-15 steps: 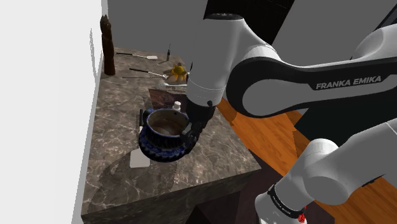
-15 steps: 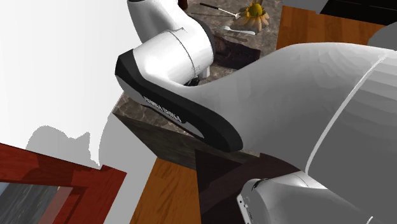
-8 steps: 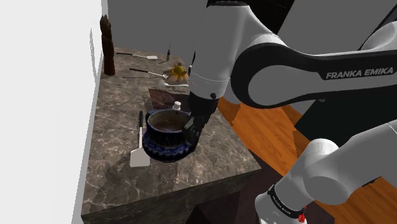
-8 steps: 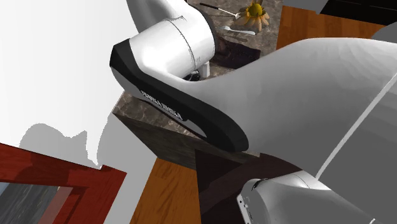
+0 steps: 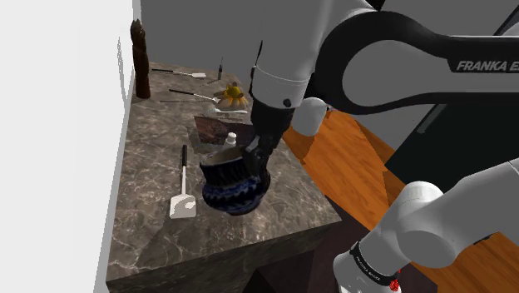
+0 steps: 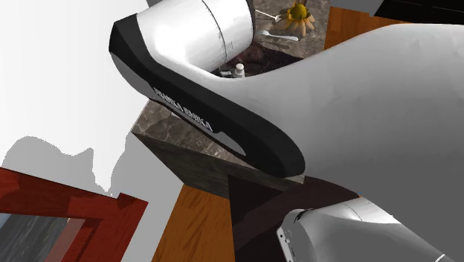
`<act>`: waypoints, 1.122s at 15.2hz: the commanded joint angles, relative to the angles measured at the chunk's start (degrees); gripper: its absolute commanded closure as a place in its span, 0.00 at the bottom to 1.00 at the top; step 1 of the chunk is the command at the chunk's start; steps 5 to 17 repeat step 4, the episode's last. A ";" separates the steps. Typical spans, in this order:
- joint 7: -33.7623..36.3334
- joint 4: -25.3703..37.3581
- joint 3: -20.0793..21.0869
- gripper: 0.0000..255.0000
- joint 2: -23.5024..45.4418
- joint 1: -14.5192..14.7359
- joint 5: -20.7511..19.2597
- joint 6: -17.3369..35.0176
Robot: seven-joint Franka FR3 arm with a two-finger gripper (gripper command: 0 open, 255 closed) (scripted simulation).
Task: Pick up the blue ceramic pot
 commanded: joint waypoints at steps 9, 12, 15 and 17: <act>-0.16 2.54 -0.34 1.00 -0.10 -0.16 -0.19 -2.45; -0.16 2.54 -0.34 1.00 -0.10 -0.16 -0.19 -2.45; -0.16 2.54 -0.34 1.00 -0.10 -0.16 -0.19 -2.45; -0.16 2.54 -0.34 1.00 -0.10 -0.16 -0.19 -2.45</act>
